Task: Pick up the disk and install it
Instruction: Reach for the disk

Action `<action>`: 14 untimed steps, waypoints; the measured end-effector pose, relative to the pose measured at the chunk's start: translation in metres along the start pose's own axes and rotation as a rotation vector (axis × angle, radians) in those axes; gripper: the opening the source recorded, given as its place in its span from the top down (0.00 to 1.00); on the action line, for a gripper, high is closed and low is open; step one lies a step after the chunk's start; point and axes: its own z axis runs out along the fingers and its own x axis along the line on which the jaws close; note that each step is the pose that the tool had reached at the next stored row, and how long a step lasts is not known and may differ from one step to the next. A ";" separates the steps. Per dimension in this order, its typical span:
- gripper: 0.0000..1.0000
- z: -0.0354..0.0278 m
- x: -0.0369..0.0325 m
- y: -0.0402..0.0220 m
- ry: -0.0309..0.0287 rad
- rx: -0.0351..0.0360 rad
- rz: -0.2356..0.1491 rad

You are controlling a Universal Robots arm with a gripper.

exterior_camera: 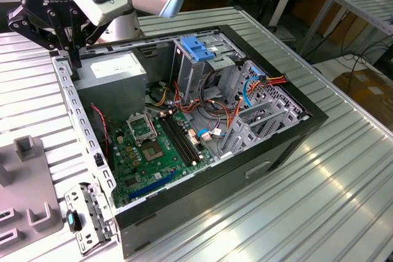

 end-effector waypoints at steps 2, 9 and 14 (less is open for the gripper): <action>0.89 -0.0001 0.0025 -0.0002 0.0000 0.0000 0.000; 0.89 -0.0002 0.0070 -0.0005 0.0000 0.0000 0.000; 0.89 -0.0003 0.0101 -0.0007 0.0000 0.0000 0.000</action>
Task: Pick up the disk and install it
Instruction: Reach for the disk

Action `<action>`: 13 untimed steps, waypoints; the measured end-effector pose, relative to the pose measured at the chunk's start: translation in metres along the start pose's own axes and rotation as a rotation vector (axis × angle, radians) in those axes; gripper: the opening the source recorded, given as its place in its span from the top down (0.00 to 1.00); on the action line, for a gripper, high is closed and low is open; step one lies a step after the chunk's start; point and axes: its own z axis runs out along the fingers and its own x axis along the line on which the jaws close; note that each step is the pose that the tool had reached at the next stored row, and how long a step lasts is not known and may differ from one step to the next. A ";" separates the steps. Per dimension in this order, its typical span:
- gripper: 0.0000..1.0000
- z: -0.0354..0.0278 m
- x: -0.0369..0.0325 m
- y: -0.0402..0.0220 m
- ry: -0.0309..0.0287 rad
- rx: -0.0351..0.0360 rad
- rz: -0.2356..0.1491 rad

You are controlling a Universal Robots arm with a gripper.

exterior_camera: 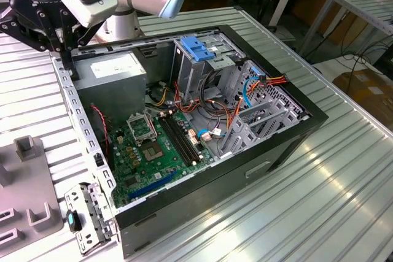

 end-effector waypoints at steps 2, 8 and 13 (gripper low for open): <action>0.89 0.0000 0.0018 -0.0002 0.0000 0.0000 0.000; 0.89 -0.0001 0.0056 -0.0004 0.0000 0.0000 0.000; 0.89 -0.0003 0.0099 -0.0008 0.0000 0.0000 0.000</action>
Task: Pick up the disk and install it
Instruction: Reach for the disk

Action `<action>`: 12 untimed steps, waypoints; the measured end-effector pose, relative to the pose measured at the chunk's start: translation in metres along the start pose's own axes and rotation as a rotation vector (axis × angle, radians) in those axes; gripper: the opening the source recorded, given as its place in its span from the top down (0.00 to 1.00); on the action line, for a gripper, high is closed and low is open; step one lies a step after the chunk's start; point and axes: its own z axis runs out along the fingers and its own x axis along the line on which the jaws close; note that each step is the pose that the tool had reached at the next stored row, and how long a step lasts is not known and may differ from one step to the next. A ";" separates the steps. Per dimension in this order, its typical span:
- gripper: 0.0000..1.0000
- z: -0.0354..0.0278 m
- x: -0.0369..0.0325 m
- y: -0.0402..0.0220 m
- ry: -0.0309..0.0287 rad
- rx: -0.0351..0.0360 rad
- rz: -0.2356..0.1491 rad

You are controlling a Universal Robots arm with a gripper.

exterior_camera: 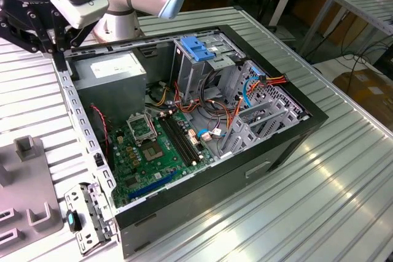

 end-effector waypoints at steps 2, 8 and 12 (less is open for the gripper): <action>0.89 0.0000 0.0011 -0.0001 0.0000 0.0000 0.000; 0.89 -0.0001 0.0055 -0.0004 0.0000 0.0000 0.000; 0.89 -0.0002 0.0089 -0.0007 0.0000 0.0000 0.000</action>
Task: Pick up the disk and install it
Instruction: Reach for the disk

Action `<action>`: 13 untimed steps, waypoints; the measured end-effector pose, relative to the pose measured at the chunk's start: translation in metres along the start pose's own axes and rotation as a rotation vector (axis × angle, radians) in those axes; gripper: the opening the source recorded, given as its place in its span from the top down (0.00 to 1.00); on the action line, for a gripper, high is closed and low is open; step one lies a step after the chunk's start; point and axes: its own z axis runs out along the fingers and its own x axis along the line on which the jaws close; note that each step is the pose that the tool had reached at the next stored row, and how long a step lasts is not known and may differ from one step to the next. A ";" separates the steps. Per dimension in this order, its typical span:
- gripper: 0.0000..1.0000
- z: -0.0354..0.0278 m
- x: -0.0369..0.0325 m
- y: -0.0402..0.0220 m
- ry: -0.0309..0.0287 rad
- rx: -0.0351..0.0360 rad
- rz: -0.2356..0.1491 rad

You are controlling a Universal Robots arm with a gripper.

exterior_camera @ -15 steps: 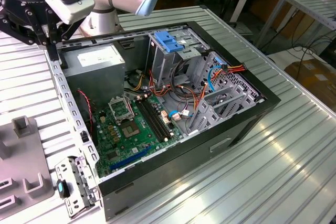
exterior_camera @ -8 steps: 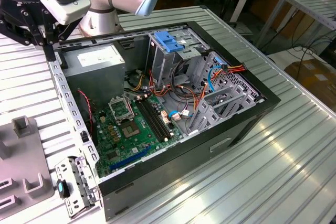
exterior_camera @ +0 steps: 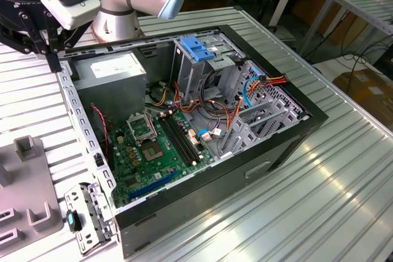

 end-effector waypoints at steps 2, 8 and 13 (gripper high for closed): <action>0.89 0.0000 0.0014 -0.0001 0.0000 0.0000 0.000; 0.89 -0.0001 0.0054 -0.0004 0.0000 0.0000 0.000; 0.89 -0.0002 0.0077 -0.0006 0.0000 0.0000 0.000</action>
